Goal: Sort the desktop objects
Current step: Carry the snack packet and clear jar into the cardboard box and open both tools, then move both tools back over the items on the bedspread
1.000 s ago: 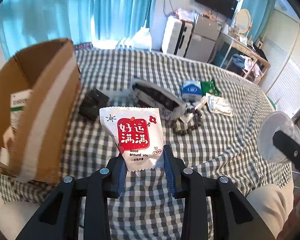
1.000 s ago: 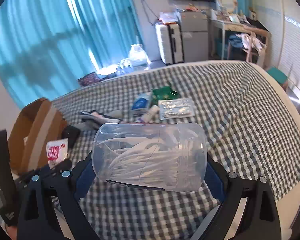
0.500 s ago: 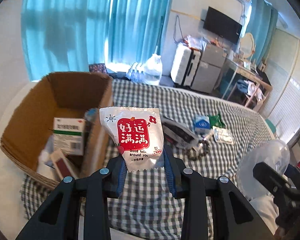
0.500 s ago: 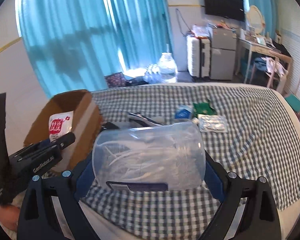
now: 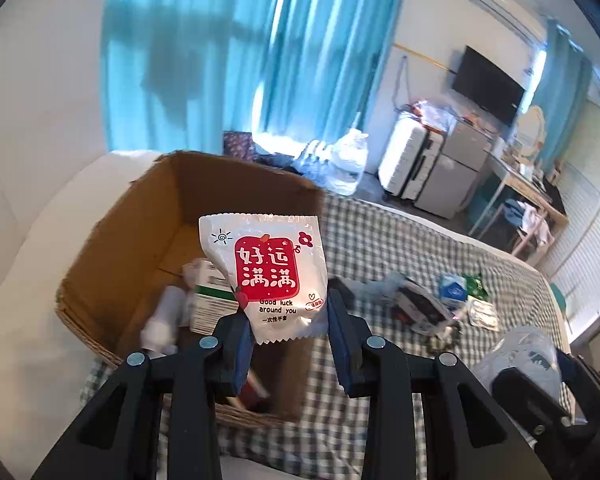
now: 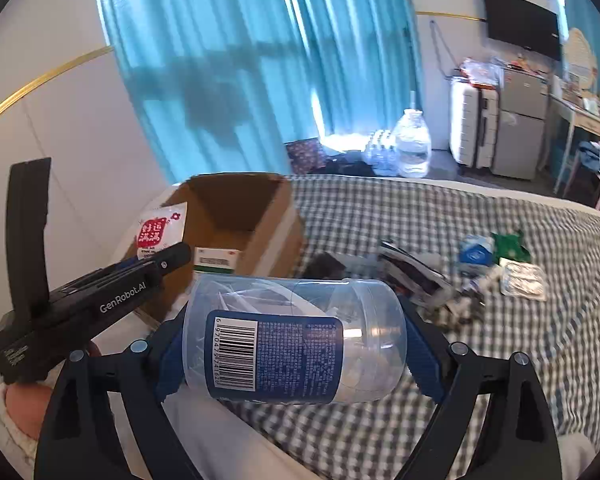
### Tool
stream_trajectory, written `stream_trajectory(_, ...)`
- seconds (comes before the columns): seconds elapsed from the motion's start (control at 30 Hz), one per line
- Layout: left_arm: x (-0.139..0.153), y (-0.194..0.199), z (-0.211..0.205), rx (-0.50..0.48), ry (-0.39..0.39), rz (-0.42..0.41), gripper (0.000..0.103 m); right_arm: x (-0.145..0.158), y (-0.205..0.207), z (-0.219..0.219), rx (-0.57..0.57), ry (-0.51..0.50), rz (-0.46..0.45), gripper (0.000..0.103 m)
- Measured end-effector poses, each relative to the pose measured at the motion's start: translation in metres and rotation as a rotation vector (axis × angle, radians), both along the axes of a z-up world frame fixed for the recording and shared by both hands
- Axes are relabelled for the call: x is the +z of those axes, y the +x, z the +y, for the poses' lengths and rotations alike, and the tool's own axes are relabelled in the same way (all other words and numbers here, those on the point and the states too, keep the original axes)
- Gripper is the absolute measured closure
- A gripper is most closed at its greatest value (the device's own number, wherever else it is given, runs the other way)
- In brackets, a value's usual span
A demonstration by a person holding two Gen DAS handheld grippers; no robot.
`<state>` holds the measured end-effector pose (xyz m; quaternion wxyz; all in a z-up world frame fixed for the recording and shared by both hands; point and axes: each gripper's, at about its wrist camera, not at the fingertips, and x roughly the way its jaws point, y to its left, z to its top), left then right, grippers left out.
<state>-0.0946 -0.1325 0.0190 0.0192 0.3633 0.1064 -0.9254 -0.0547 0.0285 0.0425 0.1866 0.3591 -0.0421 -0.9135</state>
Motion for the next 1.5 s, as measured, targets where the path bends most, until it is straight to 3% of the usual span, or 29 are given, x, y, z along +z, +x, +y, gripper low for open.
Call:
stream_trajectory(0.37, -0.024, -0.058, -0.069, 0.073, -0.051, -0.095, 0.069, -0.007, -0.050, -0.073, 0.127, -0.064, -0.042, 0.013)
stream_trajectory(0.73, -0.069, -0.094, -0.097, 0.075, -0.050, -0.195, 0.069, -0.040, -0.136, -0.120, 0.110, -0.126, -0.151, 0.013)
stream_trajectory(0.77, -0.072, -0.094, -0.098, 0.073, -0.044, -0.202, 0.067, -0.040, -0.140, -0.121, 0.115, -0.136, -0.160, 0.013)
stream_trajectory(0.83, -0.076, -0.093, -0.099, 0.068, -0.036, -0.217, 0.043, -0.039, -0.150, -0.123, 0.104, -0.181, -0.172, 0.011)
stream_trajectory(0.9, -0.078, -0.087, -0.102, 0.098, -0.060, -0.217, 0.027, -0.032, -0.156, -0.122, 0.081, -0.212, -0.159, 0.009)
stream_trajectory(1.1, -0.072, -0.059, -0.098, 0.117, -0.087, -0.203, 0.021, -0.018, -0.138, -0.091, 0.012, -0.204, -0.100, 0.009)
stream_trajectory(1.23, -0.060, -0.043, -0.088, 0.098, -0.074, -0.183, 0.020, -0.016, -0.117, -0.049, -0.062, -0.200, -0.097, 0.009)
stream_trajectory(1.5, -0.032, -0.007, -0.032, 0.045, -0.081, -0.114, 0.008, -0.003, -0.065, 0.053, -0.243, -0.100, -0.037, 0.009)
